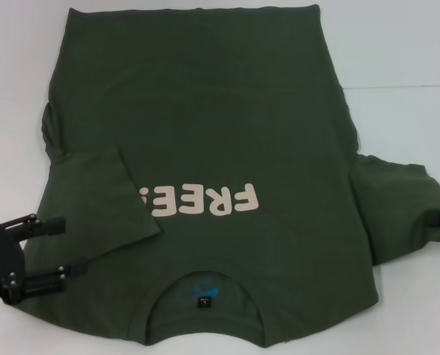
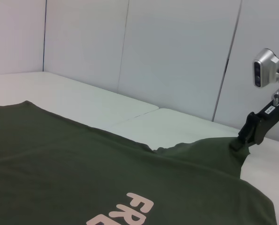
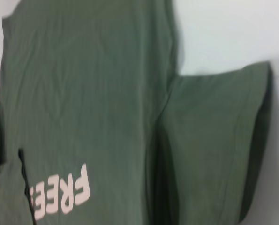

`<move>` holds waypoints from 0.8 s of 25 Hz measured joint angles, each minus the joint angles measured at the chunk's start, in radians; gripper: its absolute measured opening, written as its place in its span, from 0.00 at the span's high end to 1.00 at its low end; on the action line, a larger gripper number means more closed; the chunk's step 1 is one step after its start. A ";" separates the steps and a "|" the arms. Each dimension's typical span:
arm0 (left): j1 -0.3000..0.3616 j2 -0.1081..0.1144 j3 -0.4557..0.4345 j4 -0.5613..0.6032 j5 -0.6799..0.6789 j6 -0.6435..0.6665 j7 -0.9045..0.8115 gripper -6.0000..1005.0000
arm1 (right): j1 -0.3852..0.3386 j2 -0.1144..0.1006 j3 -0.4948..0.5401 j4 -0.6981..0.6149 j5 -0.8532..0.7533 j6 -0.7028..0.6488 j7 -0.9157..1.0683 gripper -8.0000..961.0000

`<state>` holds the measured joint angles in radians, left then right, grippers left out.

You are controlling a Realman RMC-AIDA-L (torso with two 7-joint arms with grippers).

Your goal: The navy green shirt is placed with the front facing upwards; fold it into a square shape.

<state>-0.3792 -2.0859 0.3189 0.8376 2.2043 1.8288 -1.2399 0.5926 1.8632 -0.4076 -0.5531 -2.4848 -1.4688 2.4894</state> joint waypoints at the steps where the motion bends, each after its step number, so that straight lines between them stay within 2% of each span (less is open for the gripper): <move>1: 0.000 0.000 0.000 0.000 -0.001 0.001 -0.005 0.19 | -0.008 -0.004 0.016 -0.001 0.001 -0.002 -0.007 0.98; 9: 0.002 0.000 0.000 -0.002 -0.015 0.008 -0.017 0.19 | -0.071 -0.027 0.079 -0.003 0.088 -0.014 -0.060 0.98; 20: -0.005 -0.002 0.000 -0.003 -0.015 0.008 -0.035 0.19 | -0.057 -0.022 0.082 -0.004 0.126 -0.002 -0.087 0.98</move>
<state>-0.3846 -2.0877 0.3190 0.8345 2.1889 1.8364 -1.2750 0.5360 1.8413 -0.3255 -0.5568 -2.3587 -1.4710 2.4021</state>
